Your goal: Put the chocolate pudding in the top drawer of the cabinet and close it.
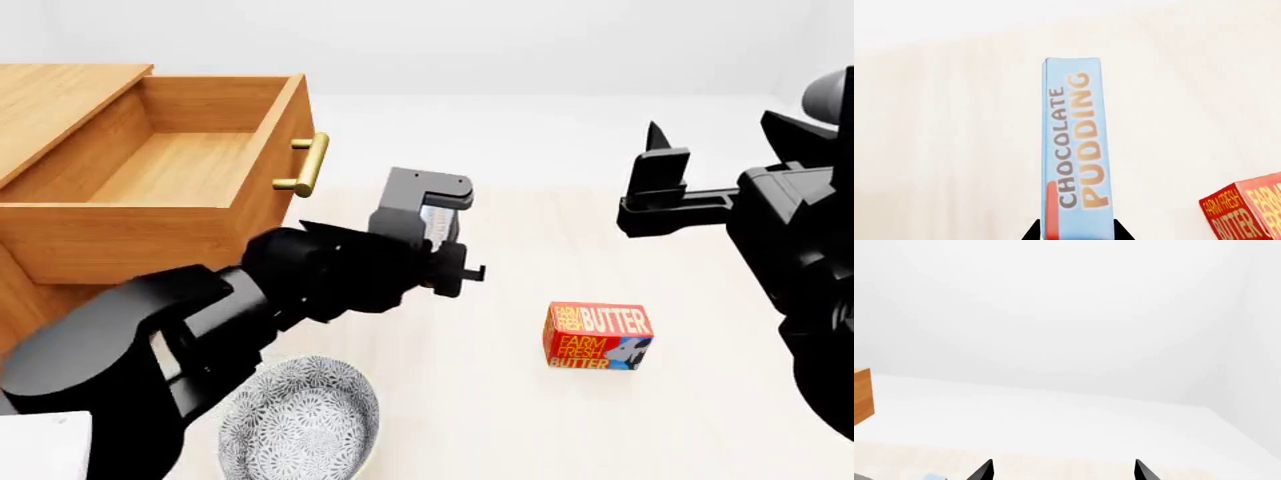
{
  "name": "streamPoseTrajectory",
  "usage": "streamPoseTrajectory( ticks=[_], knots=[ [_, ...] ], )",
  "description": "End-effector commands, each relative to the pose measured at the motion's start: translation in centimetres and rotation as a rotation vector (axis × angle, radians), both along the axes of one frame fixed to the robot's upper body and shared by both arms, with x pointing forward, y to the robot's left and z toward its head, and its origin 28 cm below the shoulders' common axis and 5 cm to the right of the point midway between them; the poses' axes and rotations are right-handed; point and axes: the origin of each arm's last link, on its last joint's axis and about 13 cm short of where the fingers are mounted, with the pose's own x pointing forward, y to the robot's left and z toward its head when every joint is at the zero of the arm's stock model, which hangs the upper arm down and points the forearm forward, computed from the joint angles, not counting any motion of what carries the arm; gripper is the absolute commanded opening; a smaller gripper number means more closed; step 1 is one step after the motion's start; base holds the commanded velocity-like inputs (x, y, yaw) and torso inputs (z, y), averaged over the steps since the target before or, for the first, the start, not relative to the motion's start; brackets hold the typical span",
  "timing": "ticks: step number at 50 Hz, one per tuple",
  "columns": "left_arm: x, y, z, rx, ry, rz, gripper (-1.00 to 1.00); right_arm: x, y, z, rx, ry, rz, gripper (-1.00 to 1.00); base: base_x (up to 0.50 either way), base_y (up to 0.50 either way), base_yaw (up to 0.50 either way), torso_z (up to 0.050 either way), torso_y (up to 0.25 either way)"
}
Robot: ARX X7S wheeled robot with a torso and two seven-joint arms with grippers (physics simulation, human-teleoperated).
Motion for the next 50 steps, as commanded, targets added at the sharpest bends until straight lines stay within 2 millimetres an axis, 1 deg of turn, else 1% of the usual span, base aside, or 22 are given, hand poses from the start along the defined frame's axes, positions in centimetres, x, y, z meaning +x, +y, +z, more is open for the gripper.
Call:
streamPoseTrajectory(
  ticks=[1,7,15,17,24,38,43,50],
  knots=[
    [-2.2,-0.9,2.6,-0.009,-0.079,-0.078,-1.0,-0.1,0.1,0.3,-0.001,-0.007,0.005,1.0,0.0,0.0,0.0,0.0,0.0],
    [-3.5,-1.2,4.5,-0.025,-0.133,-0.119,-1.0,-0.2,0.1,0.5,0.0,-0.012,0.005,1.0,0.0,0.0,0.0,0.0,0.0],
    [-4.9,-1.1,7.8,-0.05,-0.242,-0.139,-1.0,-0.4,0.1,0.6,0.005,-0.018,0.007,1.0,0.0,0.0,0.0,0.0,0.0],
    [-5.2,-1.1,8.4,-0.052,-0.26,-0.142,-1.0,-0.4,0.1,0.6,0.005,-0.019,0.007,1.0,0.0,0.0,0.0,0.0,0.0],
    [-5.6,-0.7,11.2,-0.057,-0.349,-0.124,-1.0,-0.8,-0.1,1.1,0.01,-0.034,0.0,1.0,0.0,0.0,0.0,0.0,0.0],
    [-5.2,0.9,16.9,-0.044,-0.509,-0.021,-1.0,-1.3,-0.4,1.5,0.016,-0.053,-0.016,1.0,0.0,0.0,0.0,0.0,0.001],
    [-4.1,2.1,19.2,-0.032,-0.55,0.06,-1.0,-1.5,-0.4,1.5,0.016,-0.055,-0.018,1.0,0.0,0.0,0.0,0.0,0.0],
    [-2.3,3.8,20.9,-0.011,-0.56,0.173,-1.0,-1.5,-0.4,1.3,0.017,-0.054,-0.017,1.0,0.0,0.0,0.0,0.0,0.0]
  ],
)
